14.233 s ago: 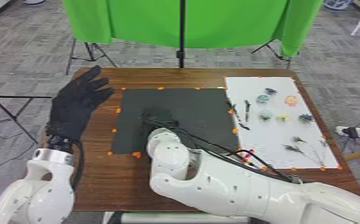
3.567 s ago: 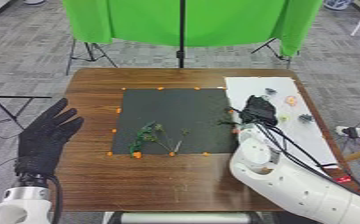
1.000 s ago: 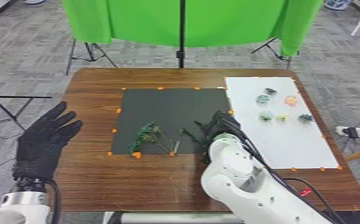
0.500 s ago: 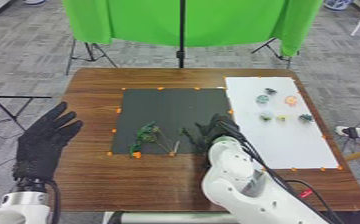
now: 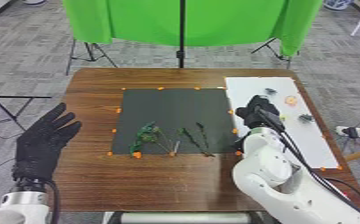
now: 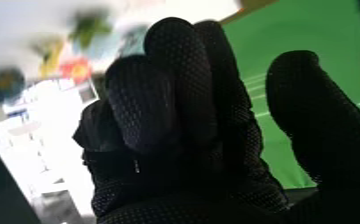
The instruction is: Arrange flowers
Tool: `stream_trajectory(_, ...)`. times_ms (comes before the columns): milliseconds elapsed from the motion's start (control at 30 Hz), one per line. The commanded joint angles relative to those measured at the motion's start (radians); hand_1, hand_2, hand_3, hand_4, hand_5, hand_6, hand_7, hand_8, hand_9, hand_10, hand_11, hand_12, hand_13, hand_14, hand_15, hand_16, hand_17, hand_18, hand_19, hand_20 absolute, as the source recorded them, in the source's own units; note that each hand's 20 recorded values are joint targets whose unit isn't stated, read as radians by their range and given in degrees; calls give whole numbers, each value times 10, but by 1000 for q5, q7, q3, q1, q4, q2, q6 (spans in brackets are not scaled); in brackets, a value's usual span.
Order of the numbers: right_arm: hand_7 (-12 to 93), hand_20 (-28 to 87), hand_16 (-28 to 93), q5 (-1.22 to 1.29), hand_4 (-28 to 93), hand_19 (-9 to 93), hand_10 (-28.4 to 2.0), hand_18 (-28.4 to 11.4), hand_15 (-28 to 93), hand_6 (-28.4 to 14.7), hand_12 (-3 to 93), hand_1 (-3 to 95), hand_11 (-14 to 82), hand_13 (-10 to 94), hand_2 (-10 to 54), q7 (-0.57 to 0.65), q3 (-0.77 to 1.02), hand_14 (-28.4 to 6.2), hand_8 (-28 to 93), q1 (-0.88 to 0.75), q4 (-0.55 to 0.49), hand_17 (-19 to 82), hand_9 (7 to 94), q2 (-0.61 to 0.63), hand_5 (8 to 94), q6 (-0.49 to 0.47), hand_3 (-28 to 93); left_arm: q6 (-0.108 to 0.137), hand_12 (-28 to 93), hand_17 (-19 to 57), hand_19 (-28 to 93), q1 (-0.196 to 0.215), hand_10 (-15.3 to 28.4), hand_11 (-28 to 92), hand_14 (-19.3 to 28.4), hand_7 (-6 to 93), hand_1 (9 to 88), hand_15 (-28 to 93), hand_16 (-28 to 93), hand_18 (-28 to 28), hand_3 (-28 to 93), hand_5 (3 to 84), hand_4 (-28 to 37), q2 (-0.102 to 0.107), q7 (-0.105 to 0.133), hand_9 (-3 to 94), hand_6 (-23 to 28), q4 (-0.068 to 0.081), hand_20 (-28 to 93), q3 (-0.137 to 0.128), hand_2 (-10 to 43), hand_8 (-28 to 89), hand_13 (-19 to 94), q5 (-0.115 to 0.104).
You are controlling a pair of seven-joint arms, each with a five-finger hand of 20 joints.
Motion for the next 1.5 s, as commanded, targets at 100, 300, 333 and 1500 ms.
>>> stream_trajectory(100,156,429,118,8,-229,932,-201,-281,759,-70,153,314,416,686,-10,12,25,-149,-117,27,74,340,698,75,622,-92,814,4,117,-72,528,-4,196,257,278,123,240,553,-85,284,794,408,-249,-24,-10,338,107,21,205,14,67,-88,257,-14)
stream_trajectory(300,161,438,97,71,-236,932,-232,-281,796,-71,143,304,431,620,-31,10,39,-175,-123,14,107,294,611,73,538,-195,795,-1,117,-71,527,0,196,256,277,122,239,554,-85,284,797,409,-251,-27,-17,338,107,20,206,15,66,-88,257,-16)
stream_trajectory(333,163,439,96,74,-237,932,-233,-282,799,-70,142,304,431,614,-33,4,39,-176,-124,13,113,290,608,71,534,-193,793,-2,117,-71,527,0,196,256,277,122,240,553,-85,284,797,409,-250,-27,-16,338,108,19,206,15,66,-88,257,-16)
stream_trajectory(1500,184,588,175,-27,-283,932,-89,-246,715,-5,261,551,339,821,-95,-417,-309,-76,50,320,195,422,913,-306,886,17,724,-32,116,-69,536,-65,197,259,278,122,245,555,-86,284,796,410,-244,-20,-94,338,109,-12,214,-20,66,-87,257,36)
